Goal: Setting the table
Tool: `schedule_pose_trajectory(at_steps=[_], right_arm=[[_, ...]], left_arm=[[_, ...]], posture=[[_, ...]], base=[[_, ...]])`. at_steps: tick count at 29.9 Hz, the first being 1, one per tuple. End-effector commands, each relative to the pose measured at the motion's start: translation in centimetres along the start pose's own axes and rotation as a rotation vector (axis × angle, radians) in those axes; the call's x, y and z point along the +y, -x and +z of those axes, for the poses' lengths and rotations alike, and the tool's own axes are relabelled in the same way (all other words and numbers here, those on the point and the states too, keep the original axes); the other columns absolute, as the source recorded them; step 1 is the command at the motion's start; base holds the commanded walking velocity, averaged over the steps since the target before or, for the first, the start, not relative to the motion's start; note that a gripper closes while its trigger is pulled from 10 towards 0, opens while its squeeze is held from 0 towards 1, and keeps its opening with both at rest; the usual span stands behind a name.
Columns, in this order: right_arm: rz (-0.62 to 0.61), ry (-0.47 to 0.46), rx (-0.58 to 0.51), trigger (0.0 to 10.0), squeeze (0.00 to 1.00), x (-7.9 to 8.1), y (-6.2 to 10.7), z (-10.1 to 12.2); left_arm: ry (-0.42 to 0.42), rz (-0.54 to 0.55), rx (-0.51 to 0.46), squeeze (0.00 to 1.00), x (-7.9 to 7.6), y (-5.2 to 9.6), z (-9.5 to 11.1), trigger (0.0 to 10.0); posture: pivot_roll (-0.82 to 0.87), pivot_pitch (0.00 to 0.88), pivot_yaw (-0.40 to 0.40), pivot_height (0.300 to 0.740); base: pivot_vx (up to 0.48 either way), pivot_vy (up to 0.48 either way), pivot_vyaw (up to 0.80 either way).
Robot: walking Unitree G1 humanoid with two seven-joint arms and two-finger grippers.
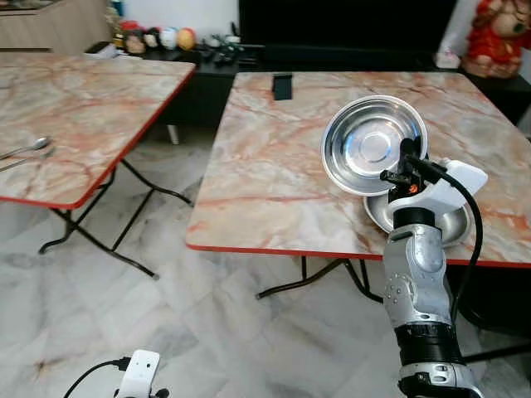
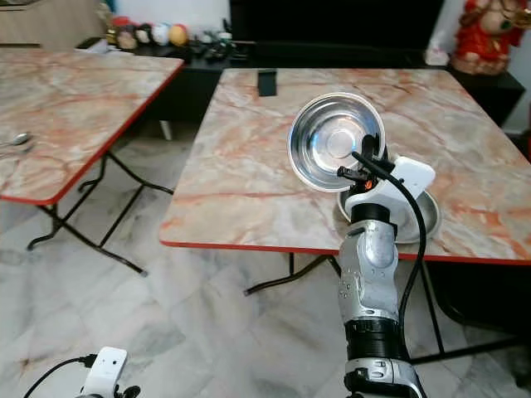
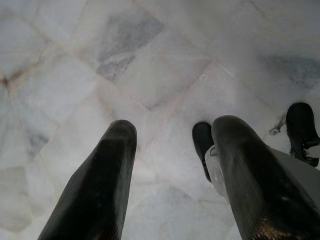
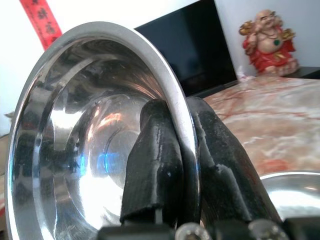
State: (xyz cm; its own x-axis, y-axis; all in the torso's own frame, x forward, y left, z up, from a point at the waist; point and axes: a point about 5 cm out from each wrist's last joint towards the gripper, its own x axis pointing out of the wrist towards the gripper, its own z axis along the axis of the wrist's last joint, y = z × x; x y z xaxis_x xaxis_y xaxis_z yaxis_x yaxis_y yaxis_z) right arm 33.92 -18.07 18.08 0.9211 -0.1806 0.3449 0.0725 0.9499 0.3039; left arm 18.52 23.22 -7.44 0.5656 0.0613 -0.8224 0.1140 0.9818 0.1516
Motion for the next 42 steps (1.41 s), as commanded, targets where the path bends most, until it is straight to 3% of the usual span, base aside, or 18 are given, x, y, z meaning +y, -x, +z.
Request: schedule_pose_trajectory(at_steps=[1,30,42], right_arm=[[0.009,0.010,-0.005,10.0,0.00,0.17,-0.20,0.26],[0.015,0.000,0.003,10.0,0.00,0.64,-0.25,-0.02],[0.009,0.004,-0.006,10.0,0.00,0.36,-0.22,0.14]], left_arm=[[-0.001,0.004,0.011,0.00,0.29,0.07,-0.24,10.0],[0.035,0.008,0.005,0.00,0.26,0.03,-0.04,10.0],[0.038,0.005,0.004,0.00,0.16,-0.01,0.08,10.0]], posture=[[0.01,0.000,0.014,0.740],[0.03,0.000,0.001,0.740],[0.02,0.000,0.002,0.740]], base=[[0.000,0.000,-0.71],[0.041,0.000,-0.69],[0.000,0.000,0.00]])
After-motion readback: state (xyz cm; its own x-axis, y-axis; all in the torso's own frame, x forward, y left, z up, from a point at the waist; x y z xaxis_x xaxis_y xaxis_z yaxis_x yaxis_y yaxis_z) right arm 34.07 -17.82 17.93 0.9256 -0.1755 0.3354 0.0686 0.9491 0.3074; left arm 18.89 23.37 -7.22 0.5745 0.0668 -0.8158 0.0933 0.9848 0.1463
